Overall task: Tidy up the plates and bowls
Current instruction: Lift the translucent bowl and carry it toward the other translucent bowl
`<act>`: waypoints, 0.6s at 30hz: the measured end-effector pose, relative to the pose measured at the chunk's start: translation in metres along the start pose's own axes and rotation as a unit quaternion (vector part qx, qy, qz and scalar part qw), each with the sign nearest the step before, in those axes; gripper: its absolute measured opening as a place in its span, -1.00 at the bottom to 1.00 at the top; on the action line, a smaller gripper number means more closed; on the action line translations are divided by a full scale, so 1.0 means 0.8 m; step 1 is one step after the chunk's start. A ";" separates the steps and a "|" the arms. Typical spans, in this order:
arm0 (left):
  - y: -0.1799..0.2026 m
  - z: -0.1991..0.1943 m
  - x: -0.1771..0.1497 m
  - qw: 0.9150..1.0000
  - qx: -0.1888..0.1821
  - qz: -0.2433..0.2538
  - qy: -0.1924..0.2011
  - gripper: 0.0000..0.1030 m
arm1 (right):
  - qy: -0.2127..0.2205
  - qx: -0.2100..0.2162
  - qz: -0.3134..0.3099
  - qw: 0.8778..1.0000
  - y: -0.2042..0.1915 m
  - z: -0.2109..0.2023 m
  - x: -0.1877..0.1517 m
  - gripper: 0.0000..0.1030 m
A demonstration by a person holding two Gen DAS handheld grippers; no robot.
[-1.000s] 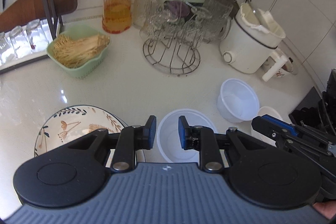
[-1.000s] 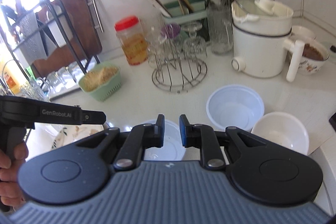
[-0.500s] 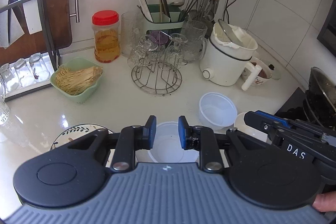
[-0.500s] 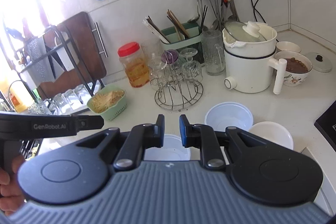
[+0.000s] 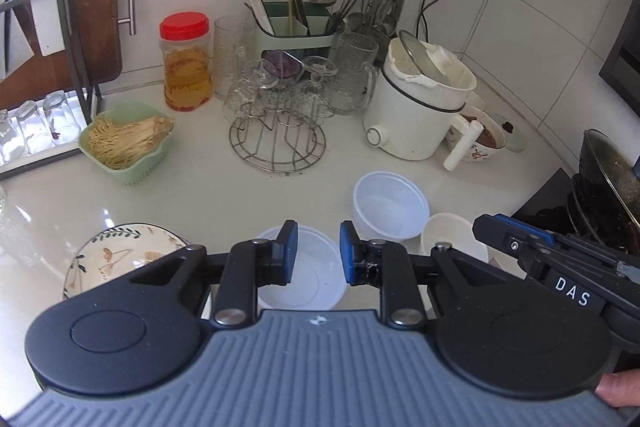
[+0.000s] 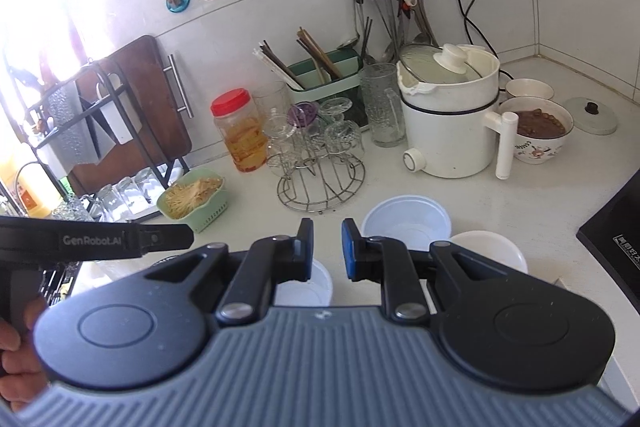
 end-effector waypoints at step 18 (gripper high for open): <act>0.063 0.069 -0.019 0.999 0.016 0.016 -0.030 -0.49 | -0.009 -0.006 0.002 1.000 0.070 0.008 -0.004 -0.63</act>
Point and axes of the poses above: each gripper's, at about its wrist camera, not at the fingertips, and z roughly the way its jaws point, y to its right, x to its top, the point moved 7 cm from there along z, roughly the way its jaws point, and after that the axes turned 11 degrees about z, right-handed, at the moved point
